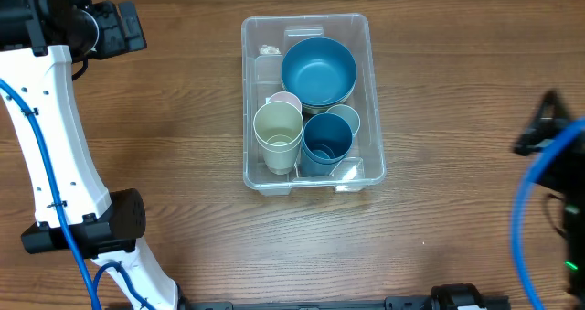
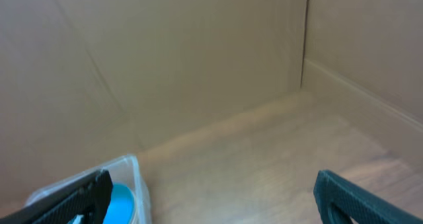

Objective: Pack container

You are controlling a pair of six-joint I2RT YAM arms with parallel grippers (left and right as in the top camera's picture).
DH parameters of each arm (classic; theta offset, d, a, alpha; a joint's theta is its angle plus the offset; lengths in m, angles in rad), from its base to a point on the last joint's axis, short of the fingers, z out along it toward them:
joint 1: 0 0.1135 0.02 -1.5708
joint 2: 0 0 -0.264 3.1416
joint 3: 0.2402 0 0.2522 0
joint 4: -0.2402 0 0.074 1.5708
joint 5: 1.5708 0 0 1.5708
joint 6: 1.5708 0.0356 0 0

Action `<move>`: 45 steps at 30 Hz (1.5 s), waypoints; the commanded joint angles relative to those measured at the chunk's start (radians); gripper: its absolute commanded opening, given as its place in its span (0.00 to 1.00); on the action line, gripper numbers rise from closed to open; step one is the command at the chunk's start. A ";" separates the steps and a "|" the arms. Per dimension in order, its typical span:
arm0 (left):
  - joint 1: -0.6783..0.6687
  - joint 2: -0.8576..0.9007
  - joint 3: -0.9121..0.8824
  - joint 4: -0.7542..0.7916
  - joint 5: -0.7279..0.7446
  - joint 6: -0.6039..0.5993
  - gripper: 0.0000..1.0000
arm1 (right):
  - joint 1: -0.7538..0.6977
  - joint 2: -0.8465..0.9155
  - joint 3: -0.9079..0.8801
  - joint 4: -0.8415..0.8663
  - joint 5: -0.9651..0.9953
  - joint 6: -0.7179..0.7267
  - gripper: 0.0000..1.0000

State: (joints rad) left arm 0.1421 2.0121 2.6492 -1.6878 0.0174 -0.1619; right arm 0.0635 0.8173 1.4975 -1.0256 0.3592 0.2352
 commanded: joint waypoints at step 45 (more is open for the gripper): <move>0.002 -0.031 -0.004 -0.002 -0.006 0.005 1.00 | -0.026 -0.734 -1.337 0.381 -0.167 0.004 1.00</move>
State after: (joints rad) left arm 0.1421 2.0121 2.6492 -1.6878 0.0174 -0.1619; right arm 0.0399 0.0944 0.1799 -0.6575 0.2272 0.2356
